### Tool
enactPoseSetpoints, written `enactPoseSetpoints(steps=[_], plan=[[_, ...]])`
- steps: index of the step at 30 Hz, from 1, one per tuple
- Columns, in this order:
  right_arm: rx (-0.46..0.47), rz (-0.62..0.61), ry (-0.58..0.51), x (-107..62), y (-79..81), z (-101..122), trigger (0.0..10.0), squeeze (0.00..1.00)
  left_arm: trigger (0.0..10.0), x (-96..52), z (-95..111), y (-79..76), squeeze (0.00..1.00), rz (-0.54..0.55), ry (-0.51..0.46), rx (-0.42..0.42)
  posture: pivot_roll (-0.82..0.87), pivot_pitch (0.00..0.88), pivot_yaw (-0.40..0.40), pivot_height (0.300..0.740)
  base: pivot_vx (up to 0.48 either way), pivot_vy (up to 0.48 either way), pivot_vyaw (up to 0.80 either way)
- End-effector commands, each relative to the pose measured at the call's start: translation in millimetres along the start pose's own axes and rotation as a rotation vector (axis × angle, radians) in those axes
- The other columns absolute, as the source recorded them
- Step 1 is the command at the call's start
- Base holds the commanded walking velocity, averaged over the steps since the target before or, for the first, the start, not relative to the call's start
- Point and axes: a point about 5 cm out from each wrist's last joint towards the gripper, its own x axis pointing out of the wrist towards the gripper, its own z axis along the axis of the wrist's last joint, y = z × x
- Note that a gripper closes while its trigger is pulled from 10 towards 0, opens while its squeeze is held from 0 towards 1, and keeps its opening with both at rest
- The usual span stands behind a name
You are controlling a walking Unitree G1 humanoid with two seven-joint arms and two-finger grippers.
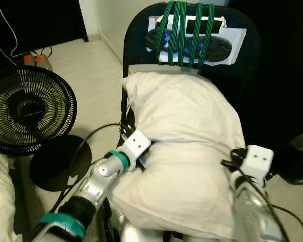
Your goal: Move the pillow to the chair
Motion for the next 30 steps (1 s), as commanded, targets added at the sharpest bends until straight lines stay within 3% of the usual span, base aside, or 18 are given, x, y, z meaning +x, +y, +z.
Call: enactPoseSetpoints(steps=[1, 6, 11, 14, 15, 18, 21, 22, 23, 24, 26, 27, 30], plan=[[-0.029, 0.12, 0.044, 6.6, 34.0, -12, 10.0, 0.0, 10.0, 3.8, 3, 16.3, 0.0, 0.094, 0.007, 0.016, -0.05, 0.147, 0.061, 0.58, 0.0, 0.0, 0.0], [-0.059, 0.147, 0.038, 21.5, 51.0, -9, 10.0, 0.0, 10.0, 10.0, 9, 22.2, 0.0, 0.133, 0.009, 0.039, -0.05, 0.15, 0.053, 0.58, 0.0, 0.0, 0.0], [-0.073, 0.126, 0.028, 39.5, 52.9, 0, 10.0, 0.0, 10.0, 18.3, 18, 25.7, 0.0, 0.188, -0.001, 0.021, -0.05, 0.151, 0.048, 0.58, 0.0, 0.0, 0.0], [-0.08, 0.019, -0.005, 63.3, 37.5, 25, 10.0, 0.0, 10.0, 30.4, 31, 24.1, 0.0, 0.271, -0.022, -0.144, -0.04, 0.147, 0.043, 0.58, 0.0, 0.0, 0.0], [-0.08, 0.019, -0.005, 63.3, 37.5, 25, 10.0, 0.0, 10.0, 30.4, 31, 24.1, 0.0, 0.271, -0.022, -0.144, -0.04, 0.147, 0.043, 0.58, 0.0, 0.0, 0.0], [-0.099, -0.039, -0.036, 69.7, 25.5, 36, 10.0, 0.0, 10.0, 35.0, 32, 3.8, 0.0, 0.201, -0.04, -0.204, -0.04, 0.143, 0.037, 0.58, 0.0, 0.0, 0.0], [-0.089, -0.029, -0.042, 68.6, 24.6, 35, 10.0, 0.0, 10.0, 33.6, 29, -1.2, 0.0, 0.179, -0.046, -0.227, -0.04, 0.136, 0.035, 0.58, 0.0, 0.0, 0.0], [-0.065, 0.003, -0.05, 67.1, 26.4, 32, 10.0, 0.3, 10.0, 31.7, 26, -3.2, 0.0, 0.171, -0.051, -0.239, -0.04, 0.133, 0.035, 0.58, 0.0, 0.0, 0.0], [-0.065, 0.003, -0.05, 67.1, 26.4, 32, 10.0, 0.3, 10.0, 31.7, 26, -3.2, 0.0, 0.171, -0.051, -0.239, -0.04, 0.133, 0.035, 0.58, 0.0, 0.0, 0.0], [-0.032, 0.067, -0.058, 63.0, 32.0, 27, 10.0, 1.0, 10.0, 27.9, 21, -2.3, 0.58, 0.156, -0.064, -0.257, -0.04, 0.124, 0.038, 0.58, 0.0, 0.0, 0.0], [-0.032, 0.067, -0.058, 63.0, 32.0, 27, 10.0, 1.0, 10.0, 27.9, 21, -2.3, 0.58, 0.156, -0.064, -0.257, -0.04, 0.124, 0.038, 0.58, 0.0, 0.0, 0.0], [-0.017, 0.137, -0.068, 56.6, 38.4, 19, 10.0, 1.0, 10.0, 22.4, 14, 1.8, 1.0, 0.168, -0.069, -0.282, -0.04, 0.116, 0.037, 0.58, 0.0, 0.0, 0.0], [-0.017, 0.2, -0.077, 45.8, 42.0, 7, 10.0, 1.0, 10.0, 12.4, 4, 8.5, 1.0, 0.192, -0.079, -0.302, -0.03, 0.099, 0.036, 0.58, 0.0, 0.0, 0.0]])
